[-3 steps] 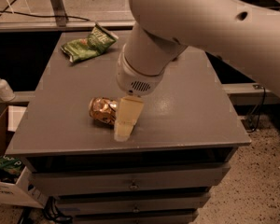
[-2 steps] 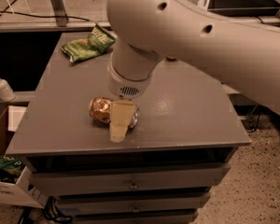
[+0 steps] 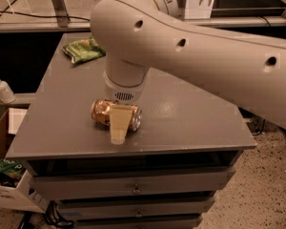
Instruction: Move orange can near green jalapeno chip bag
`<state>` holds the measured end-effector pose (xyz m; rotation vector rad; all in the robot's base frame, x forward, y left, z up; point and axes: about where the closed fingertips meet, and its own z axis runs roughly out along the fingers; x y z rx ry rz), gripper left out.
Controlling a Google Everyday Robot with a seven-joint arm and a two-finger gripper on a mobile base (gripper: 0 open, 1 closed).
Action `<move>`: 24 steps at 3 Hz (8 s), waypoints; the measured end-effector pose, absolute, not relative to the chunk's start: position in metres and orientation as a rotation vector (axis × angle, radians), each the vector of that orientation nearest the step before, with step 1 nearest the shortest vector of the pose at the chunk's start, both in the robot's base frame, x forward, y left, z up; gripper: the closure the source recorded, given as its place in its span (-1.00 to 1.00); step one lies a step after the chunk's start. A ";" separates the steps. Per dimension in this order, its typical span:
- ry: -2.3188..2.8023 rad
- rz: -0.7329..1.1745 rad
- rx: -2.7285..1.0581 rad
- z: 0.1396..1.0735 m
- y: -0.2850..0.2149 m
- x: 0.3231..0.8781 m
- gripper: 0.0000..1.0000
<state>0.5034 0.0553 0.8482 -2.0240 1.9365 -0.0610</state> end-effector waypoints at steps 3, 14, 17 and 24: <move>2.036 -0.099 -1.960 0.833 0.052 0.506 -0.24; 2.000 -0.133 -1.729 0.852 0.056 0.777 1.00; 1.974 -0.083 -1.765 0.845 0.078 0.784 0.16; 1.866 0.257 -1.562 0.911 -0.012 0.711 -1.00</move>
Offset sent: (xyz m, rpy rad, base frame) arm 0.0060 0.0013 -0.0223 -0.0321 0.0200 -0.1004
